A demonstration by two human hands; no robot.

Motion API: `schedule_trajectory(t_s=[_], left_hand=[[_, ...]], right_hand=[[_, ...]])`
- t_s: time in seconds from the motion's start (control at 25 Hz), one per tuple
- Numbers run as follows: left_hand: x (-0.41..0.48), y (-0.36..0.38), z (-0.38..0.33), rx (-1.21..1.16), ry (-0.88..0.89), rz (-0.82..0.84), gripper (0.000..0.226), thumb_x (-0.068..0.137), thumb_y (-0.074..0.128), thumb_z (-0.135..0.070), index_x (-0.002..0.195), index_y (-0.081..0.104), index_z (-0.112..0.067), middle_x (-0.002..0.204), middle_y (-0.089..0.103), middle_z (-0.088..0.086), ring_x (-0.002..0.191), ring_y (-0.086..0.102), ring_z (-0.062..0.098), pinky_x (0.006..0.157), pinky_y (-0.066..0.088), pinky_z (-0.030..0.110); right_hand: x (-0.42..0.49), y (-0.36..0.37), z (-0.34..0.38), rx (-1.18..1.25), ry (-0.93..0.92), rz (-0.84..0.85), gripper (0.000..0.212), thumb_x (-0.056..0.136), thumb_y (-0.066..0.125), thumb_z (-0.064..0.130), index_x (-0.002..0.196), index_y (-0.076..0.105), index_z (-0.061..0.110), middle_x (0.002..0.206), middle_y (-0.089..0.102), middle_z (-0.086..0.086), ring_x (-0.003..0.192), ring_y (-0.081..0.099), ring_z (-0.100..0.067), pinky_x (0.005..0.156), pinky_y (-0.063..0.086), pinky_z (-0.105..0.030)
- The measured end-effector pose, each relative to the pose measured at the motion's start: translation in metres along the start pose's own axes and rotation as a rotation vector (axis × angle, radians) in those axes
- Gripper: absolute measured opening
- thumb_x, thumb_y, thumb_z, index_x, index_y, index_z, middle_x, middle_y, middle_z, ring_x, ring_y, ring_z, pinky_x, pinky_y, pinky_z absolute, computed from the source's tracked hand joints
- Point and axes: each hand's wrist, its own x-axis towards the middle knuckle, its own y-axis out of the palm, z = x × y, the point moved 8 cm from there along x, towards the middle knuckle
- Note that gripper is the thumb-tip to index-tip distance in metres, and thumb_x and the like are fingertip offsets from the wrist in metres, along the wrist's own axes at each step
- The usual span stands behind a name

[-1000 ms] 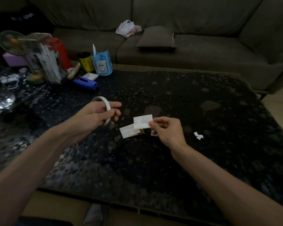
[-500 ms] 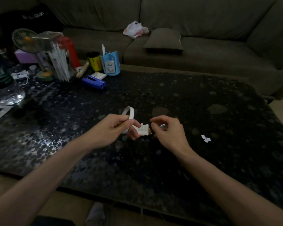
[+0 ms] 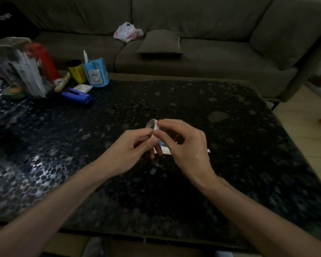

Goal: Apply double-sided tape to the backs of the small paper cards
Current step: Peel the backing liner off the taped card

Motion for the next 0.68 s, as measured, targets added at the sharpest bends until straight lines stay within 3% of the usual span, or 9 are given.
schedule_trajectory(t_s=[0.12, 0.24, 0.4, 0.48, 0.56, 0.68], left_hand=[[0.010, 0.018, -0.004, -0.030, -0.006, 0.038, 0.031, 0.104, 0.055, -0.003, 0.129, 0.064, -0.019, 0.113, 0.075, 0.003, 0.104, 0.072, 0.023, 0.090, 0.058, 0.030], [0.016, 0.025, -0.005, 0.011, -0.017, 0.012, 0.028, 0.103, 0.054, 0.003, 0.123, 0.065, -0.013, 0.110, 0.074, 0.007, 0.101, 0.072, 0.027, 0.090, 0.059, 0.034], [0.021, 0.030, -0.014, 0.108, 0.018, -0.005, 0.017, 0.107, 0.051, -0.011, 0.109, 0.068, -0.010, 0.091, 0.069, 0.006, 0.081, 0.065, 0.015, 0.072, 0.053, 0.028], [0.023, 0.030, -0.016, 0.155, 0.037, -0.019, 0.027, 0.109, 0.047, -0.020, 0.097, 0.068, -0.009, 0.081, 0.064, 0.008, 0.072, 0.058, 0.018, 0.066, 0.046, 0.027], [0.023, 0.028, -0.013, 0.192, 0.030, -0.020, 0.033, 0.109, 0.046, -0.023, 0.087, 0.066, -0.010, 0.075, 0.062, 0.007, 0.067, 0.054, 0.017, 0.063, 0.043, 0.027], [0.020, 0.026, -0.009, 0.210, 0.011, -0.004, 0.032, 0.109, 0.047, -0.022, 0.087, 0.067, -0.010, 0.074, 0.063, 0.002, 0.066, 0.054, 0.012, 0.062, 0.043, 0.025]], right_hand=[[-0.002, -0.016, -0.002, -0.076, -0.008, -0.066, 0.025, 0.094, 0.072, 0.032, 0.117, 0.077, 0.023, 0.117, 0.075, 0.012, 0.108, 0.068, 0.002, 0.093, 0.058, -0.024], [0.000, -0.025, -0.006, -0.115, 0.005, -0.049, 0.023, 0.093, 0.074, 0.032, 0.115, 0.076, 0.024, 0.112, 0.072, 0.013, 0.103, 0.066, 0.001, 0.089, 0.057, -0.021], [0.001, -0.029, -0.021, -0.074, 0.115, 0.023, 0.021, 0.090, 0.078, 0.032, 0.110, 0.074, 0.028, 0.106, 0.068, 0.016, 0.099, 0.065, 0.004, 0.084, 0.053, -0.012], [0.001, -0.026, -0.029, -0.009, 0.202, 0.079, 0.019, 0.090, 0.079, 0.032, 0.107, 0.072, 0.031, 0.101, 0.070, 0.017, 0.096, 0.066, 0.005, 0.083, 0.055, -0.015], [0.000, -0.025, -0.034, 0.050, 0.257, 0.110, 0.016, 0.089, 0.081, 0.030, 0.102, 0.072, 0.032, 0.098, 0.071, 0.016, 0.093, 0.068, 0.004, 0.082, 0.057, -0.016], [-0.001, -0.025, -0.033, 0.091, 0.271, 0.087, 0.019, 0.086, 0.084, 0.032, 0.100, 0.071, 0.034, 0.100, 0.069, 0.015, 0.092, 0.068, 0.003, 0.078, 0.053, -0.011]])
